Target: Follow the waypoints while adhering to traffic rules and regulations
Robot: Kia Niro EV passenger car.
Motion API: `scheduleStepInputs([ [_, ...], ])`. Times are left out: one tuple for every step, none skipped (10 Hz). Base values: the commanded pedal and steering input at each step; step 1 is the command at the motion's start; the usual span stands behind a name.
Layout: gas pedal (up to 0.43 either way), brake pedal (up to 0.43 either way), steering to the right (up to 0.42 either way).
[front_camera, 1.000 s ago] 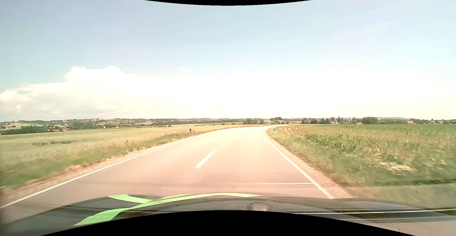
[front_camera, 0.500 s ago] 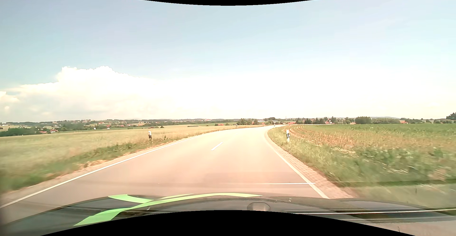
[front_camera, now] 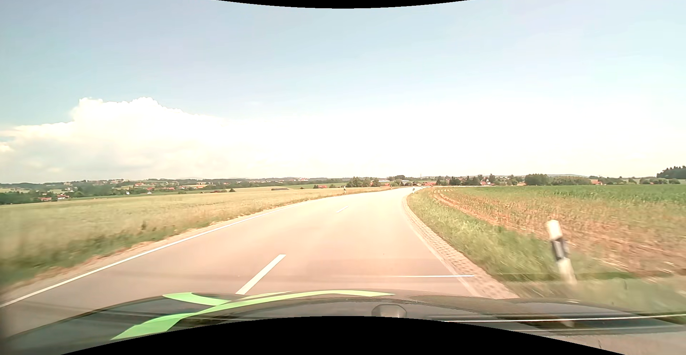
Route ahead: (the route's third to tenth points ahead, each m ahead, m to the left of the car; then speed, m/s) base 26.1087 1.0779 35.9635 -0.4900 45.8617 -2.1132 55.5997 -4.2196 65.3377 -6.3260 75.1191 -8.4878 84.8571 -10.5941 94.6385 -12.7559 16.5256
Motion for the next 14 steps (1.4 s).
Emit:
scheduleStepInputs([
  [0.280,0.000,0.021],
  [0.280,0.000,0.021],
  [0.268,0.000,0.021],
  [0.240,0.000,0.021],
  [0.228,0.000,0.022],
  [0.228,0.000,0.023],
  [0.228,0.000,0.024],
  [0.240,0.000,0.024],
  [0.248,0.000,0.025],
  [0.268,0.000,0.025],
  [0.280,0.000,0.025],
  [0.287,0.000,0.025],
  [0.287,0.000,0.026],
  [0.299,0.000,0.026],
])
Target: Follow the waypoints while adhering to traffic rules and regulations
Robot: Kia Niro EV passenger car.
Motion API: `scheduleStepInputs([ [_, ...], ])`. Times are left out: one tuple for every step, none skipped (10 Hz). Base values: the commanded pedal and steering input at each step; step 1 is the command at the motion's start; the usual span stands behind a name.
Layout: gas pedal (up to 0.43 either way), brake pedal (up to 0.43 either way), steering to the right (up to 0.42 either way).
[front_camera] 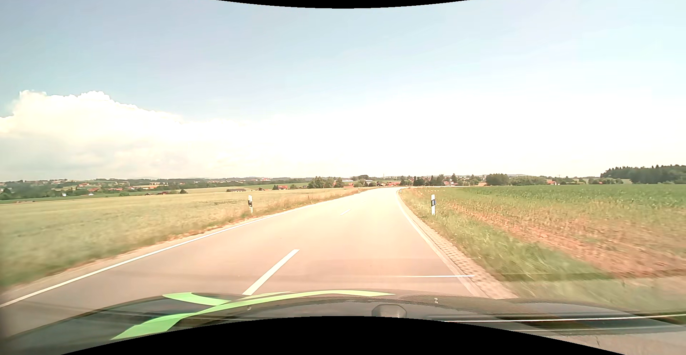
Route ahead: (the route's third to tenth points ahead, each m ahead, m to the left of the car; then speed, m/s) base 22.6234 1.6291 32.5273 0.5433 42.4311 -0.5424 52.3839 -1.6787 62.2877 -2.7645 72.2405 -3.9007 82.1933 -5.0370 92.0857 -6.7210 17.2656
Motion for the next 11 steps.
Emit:
scheduleStepInputs([
  [0.299,0.000,0.026],
  [0.299,0.000,0.025],
  [0.299,0.000,0.023],
  [0.287,0.000,0.021],
  [0.268,0.000,0.019],
  [0.268,0.000,0.019],
  [0.268,0.000,0.019],
  [0.268,0.000,0.017],
  [0.268,0.000,0.016],
  [0.268,0.000,0.015],
  [0.248,0.000,0.014],
])
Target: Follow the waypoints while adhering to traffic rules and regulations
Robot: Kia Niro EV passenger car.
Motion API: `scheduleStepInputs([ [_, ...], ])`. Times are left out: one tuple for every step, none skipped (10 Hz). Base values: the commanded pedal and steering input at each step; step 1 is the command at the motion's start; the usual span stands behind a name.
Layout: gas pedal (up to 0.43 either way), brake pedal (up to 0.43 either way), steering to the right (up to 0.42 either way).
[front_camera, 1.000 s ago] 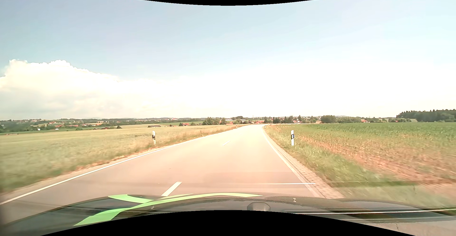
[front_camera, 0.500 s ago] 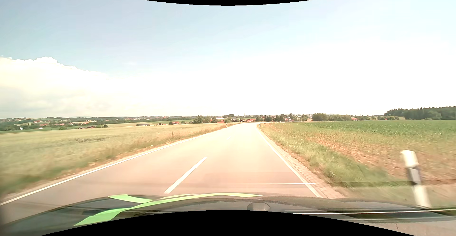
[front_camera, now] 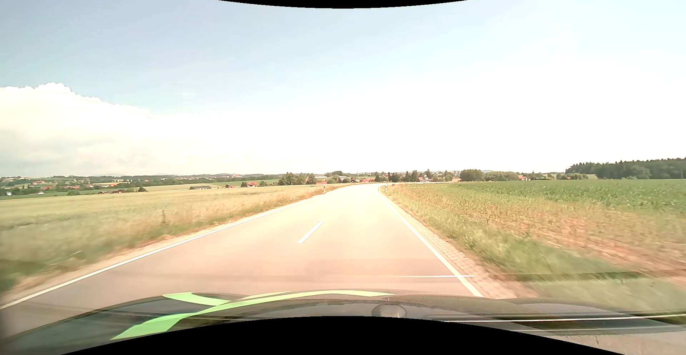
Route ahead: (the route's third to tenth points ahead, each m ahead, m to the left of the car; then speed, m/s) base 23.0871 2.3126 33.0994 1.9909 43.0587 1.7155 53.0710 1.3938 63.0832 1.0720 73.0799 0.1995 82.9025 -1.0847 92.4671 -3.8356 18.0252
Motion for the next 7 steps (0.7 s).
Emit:
scheduleStepInputs([
  [0.220,0.000,0.013],
  [0.220,0.000,0.011],
  [0.220,0.000,0.001],
  [0.240,0.000,-0.002],
  [0.268,0.000,-0.002],
  [0.268,0.000,-0.002],
  [0.268,0.000,-0.002],
])
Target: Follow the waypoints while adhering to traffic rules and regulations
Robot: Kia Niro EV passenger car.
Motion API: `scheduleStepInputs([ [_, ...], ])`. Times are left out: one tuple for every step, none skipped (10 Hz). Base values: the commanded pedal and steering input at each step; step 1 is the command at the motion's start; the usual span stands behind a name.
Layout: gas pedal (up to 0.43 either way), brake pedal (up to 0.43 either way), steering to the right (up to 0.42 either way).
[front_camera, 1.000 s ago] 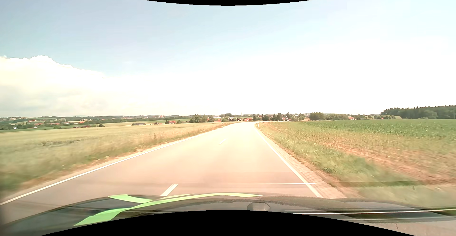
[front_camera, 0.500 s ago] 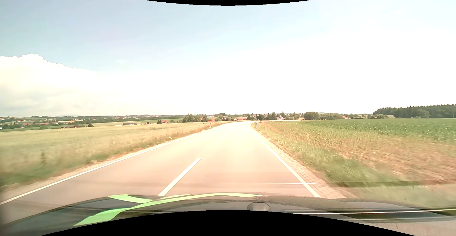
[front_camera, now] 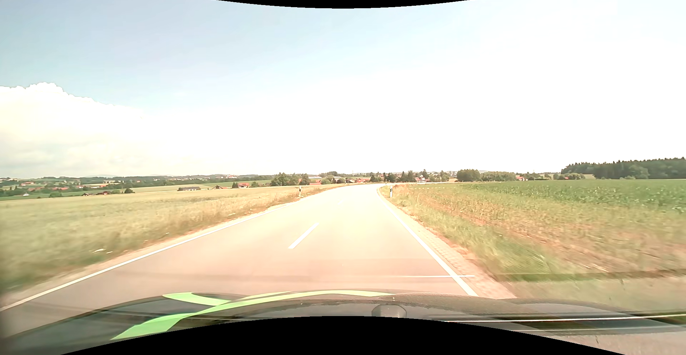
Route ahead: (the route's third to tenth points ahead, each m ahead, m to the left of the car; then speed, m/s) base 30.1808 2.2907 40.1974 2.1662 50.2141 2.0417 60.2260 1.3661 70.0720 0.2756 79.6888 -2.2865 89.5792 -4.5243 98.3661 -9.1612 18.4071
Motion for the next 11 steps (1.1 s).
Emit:
scheduleStepInputs([
  [0.268,0.000,-0.001],
  [0.260,0.000,-0.001],
  [0.220,0.000,-0.001],
  [0.220,0.000,0.000],
  [0.220,0.000,0.000],
  [0.220,0.000,0.000],
  [0.220,0.000,0.000],
  [0.197,0.000,0.000],
  [0.177,0.000,0.000],
  [0.169,0.000,0.000],
  [0.138,0.000,0.000],
])
